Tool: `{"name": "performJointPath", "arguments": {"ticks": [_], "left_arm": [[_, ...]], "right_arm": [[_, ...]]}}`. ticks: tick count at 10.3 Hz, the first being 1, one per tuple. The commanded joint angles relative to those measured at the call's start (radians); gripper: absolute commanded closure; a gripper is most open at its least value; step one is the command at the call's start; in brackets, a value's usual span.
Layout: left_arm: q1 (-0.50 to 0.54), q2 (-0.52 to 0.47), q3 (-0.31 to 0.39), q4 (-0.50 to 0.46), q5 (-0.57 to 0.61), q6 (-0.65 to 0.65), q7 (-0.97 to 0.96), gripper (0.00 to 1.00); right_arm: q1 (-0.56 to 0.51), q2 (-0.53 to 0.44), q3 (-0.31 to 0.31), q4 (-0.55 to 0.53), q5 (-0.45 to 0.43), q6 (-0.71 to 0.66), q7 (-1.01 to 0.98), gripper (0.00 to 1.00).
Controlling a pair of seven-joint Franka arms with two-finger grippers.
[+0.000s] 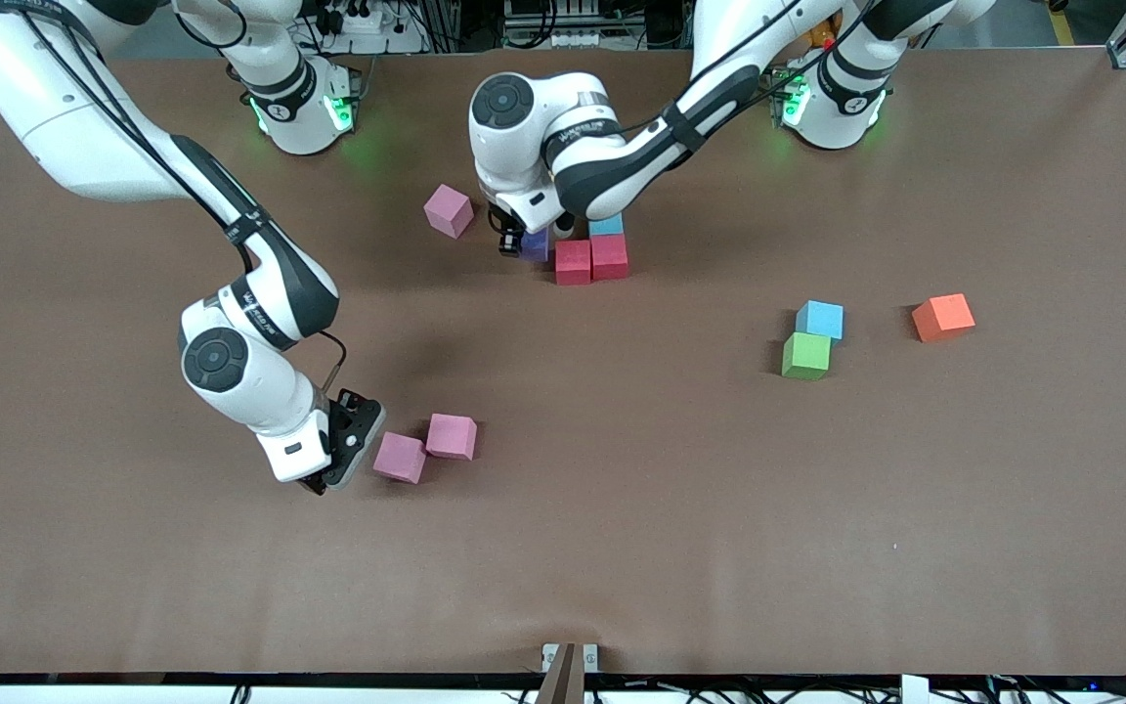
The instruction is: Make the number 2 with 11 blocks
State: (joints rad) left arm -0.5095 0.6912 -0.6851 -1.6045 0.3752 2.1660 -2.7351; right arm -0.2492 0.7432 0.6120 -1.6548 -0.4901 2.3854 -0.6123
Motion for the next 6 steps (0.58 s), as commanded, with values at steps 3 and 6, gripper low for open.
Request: {"name": "performJointPath", "arguments": {"ticks": [3, 6], "left_arm": [[-0.044, 0.034, 0.067, 0.014, 0.042, 0.064, -0.127, 0.73], [-0.09, 0.036, 0.125, 0.018, 0.037, 0.098, -0.14, 0.73]], "right_arm": [[-0.005, 0.018, -0.011, 0.029, -0.002, 0.005, 0.125, 0.0], [0.004, 0.009, -0.011, 0.033, -0.002, -0.014, 0.569, 0.0]]}}
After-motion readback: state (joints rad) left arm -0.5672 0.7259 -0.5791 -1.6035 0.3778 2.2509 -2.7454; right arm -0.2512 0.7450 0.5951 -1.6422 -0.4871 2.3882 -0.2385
